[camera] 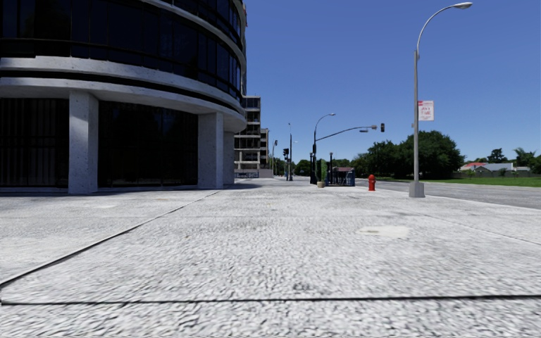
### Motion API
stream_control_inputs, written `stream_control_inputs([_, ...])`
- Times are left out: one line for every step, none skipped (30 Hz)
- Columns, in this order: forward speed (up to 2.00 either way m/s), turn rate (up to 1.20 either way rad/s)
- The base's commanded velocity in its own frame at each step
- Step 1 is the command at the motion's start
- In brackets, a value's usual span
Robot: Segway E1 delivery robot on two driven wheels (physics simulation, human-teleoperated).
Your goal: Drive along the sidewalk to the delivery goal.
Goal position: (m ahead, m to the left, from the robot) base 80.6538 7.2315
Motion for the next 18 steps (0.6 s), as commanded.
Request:
stream_control_inputs([1.17, 0.00])
stream_control_inputs([1.17, 0.00])
stream_control_inputs([1.18, 0.00])
stream_control_inputs([1.18, 0.00])
stream_control_inputs([1.18, 0.00])
stream_control_inputs([1.18, 0.00])
stream_control_inputs([1.25, 0.00])
stream_control_inputs([1.25, 0.00])
stream_control_inputs([1.92, 0.00])
stream_control_inputs([1.92, 0.00])
stream_control_inputs([1.92, 0.00])
stream_control_inputs([1.92, 0.00])
stream_control_inputs([1.92, 0.00])
stream_control_inputs([1.92, 0.00])
stream_control_inputs([1.92, 0.00])
stream_control_inputs([1.92, 0.00])
stream_control_inputs([1.92, 0.00])
stream_control_inputs([1.92, 0.00])
